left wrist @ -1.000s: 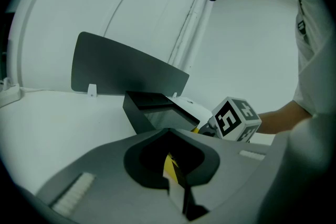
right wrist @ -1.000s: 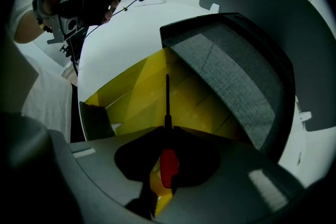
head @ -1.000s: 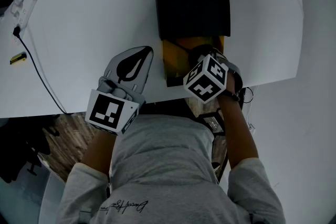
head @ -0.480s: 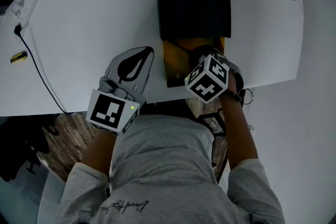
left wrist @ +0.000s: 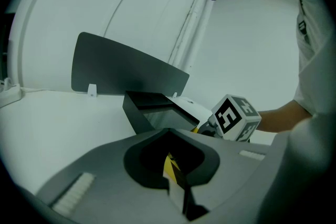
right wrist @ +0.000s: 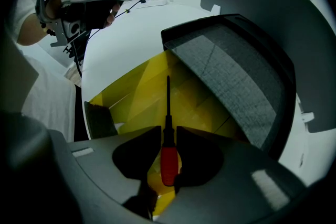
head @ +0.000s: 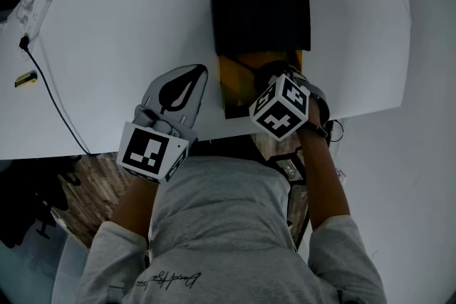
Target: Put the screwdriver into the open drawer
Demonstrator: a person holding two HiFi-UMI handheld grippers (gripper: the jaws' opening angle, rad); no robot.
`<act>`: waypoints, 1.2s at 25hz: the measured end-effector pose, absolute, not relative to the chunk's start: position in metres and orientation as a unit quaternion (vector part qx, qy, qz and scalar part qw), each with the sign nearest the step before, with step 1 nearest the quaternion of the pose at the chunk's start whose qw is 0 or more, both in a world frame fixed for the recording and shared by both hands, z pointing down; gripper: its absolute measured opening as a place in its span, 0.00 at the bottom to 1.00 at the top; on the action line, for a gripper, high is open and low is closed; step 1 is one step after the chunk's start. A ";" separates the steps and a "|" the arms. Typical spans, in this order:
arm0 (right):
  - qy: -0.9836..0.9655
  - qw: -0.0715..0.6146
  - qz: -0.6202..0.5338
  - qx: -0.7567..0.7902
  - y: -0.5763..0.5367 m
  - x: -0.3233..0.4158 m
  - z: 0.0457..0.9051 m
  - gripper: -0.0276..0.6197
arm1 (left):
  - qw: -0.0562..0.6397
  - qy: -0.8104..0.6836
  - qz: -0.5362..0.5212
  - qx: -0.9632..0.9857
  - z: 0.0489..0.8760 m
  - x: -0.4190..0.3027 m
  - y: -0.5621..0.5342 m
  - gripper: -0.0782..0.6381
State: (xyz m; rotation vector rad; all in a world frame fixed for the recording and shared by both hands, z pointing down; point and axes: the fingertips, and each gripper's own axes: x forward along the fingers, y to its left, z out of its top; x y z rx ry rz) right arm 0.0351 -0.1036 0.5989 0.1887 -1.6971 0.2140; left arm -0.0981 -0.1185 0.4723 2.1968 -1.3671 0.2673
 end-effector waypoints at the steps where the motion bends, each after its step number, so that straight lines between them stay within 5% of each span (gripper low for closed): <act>1: -0.749 0.651 0.095 0.084 -0.104 0.035 0.598 0.21 | 0.266 -0.507 0.099 0.814 0.472 -0.098 -0.119 0.11; 17: -0.786 0.594 0.116 0.121 -0.105 0.034 0.562 0.20 | 0.245 -0.504 0.104 0.822 0.450 -0.088 -0.115 0.11; 30: -0.822 0.531 0.129 0.164 -0.096 0.042 0.517 0.07 | 0.219 -0.492 0.103 0.836 0.419 -0.064 -0.104 0.11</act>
